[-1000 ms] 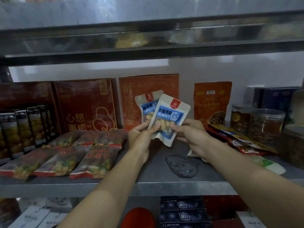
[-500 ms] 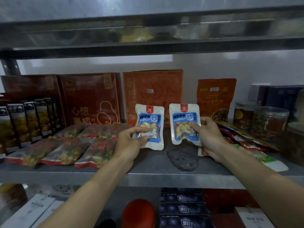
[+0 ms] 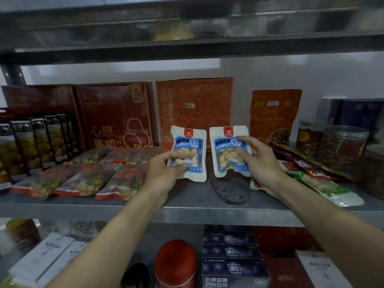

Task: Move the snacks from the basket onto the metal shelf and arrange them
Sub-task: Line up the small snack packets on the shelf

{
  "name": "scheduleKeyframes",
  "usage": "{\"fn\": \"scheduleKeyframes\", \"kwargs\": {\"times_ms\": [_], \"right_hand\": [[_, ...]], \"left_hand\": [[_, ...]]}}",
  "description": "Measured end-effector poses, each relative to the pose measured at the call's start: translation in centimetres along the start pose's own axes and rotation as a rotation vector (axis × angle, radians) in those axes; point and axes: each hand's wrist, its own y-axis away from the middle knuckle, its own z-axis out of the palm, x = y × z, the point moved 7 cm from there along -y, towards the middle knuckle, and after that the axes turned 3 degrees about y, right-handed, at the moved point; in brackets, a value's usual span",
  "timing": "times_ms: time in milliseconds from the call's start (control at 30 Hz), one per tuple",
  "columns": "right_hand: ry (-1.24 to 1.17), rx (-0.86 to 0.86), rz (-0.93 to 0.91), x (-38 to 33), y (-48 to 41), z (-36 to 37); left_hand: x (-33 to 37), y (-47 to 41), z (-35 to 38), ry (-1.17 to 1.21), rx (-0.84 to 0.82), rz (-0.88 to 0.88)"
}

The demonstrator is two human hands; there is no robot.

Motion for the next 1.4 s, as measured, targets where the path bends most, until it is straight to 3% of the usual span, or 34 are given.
{"fn": "scheduleKeyframes", "kwargs": {"times_ms": [233, 467, 600, 733, 867, 1167, 1400], "right_hand": [[0.240, -0.160, 0.009, -1.0, 0.9, 1.5], [0.908, -0.375, -0.033, -1.7, 2.3, 3.4], [0.981, -0.459, -0.244, -3.2, 3.3, 4.8], [0.892, -0.696, -0.245, -3.4, 5.4, 6.4], [0.895, -0.785, -0.188, -2.3, 5.2, 6.4], [0.994, -0.858, -0.133, -0.5, 4.3, 6.2], [0.957, -0.766, -0.107, -1.4, 3.6, 6.1]], "left_hand": [[0.8, 1.0, -1.8, -0.386, -0.066, 0.065], [0.7, 1.5, -1.5, -0.956, -0.174, 0.191], [1.0, 2.4, -0.5, -1.166, -0.269, 0.311], [0.4, 3.0, 0.3, -1.191, -0.403, 0.276], [0.5, 3.3, 0.0, -1.137, -0.411, 0.278], [1.1, 4.1, -0.1, -1.078, -0.371, 0.305], [1.5, 4.1, -0.2, -1.054, -0.373, 0.276]]}}
